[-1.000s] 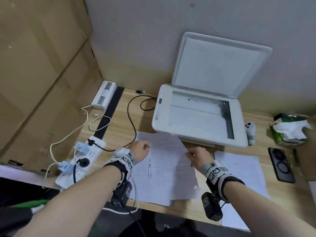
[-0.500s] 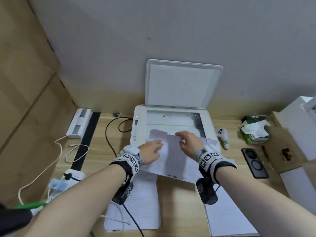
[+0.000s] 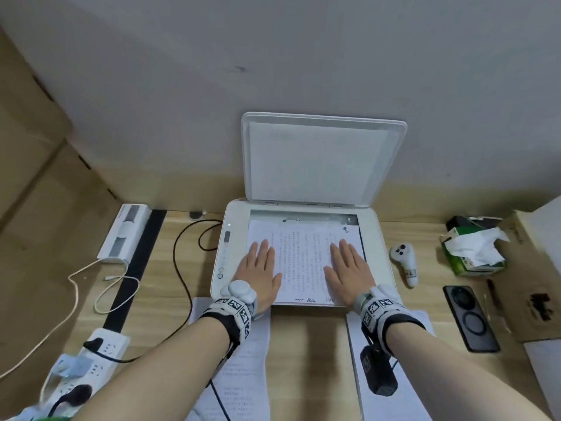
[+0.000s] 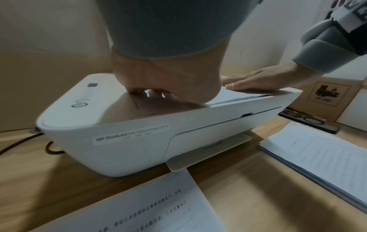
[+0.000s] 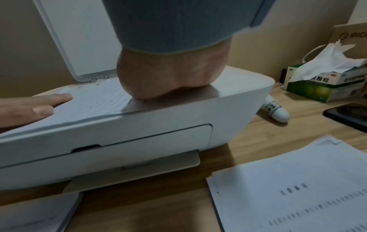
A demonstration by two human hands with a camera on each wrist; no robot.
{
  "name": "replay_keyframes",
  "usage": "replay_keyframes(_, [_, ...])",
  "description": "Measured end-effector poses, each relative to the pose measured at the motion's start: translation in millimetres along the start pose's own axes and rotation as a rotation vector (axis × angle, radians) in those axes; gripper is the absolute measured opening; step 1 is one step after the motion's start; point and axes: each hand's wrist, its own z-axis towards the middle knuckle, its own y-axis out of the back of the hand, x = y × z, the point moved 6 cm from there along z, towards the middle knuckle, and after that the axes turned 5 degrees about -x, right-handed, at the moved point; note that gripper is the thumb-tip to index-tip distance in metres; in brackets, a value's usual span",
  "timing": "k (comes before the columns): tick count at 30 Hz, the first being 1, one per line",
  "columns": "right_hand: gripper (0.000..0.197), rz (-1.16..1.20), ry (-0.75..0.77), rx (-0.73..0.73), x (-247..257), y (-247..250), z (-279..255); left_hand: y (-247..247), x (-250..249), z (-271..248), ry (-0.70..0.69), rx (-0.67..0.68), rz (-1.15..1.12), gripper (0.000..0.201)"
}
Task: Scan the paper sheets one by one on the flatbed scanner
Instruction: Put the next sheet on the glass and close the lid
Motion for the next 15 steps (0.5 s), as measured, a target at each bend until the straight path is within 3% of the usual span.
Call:
replay_keyframes(5, [0.063,0.037,-0.016,-0.034,-7,4,29,-2,-4,29,0.077,-0.069,0.01,0.081])
replay_keyframes(15, [0.063,0.018,-0.009,-0.139,-4,0,32,-2,-3,35,0.079,-0.102,0.026,0.079])
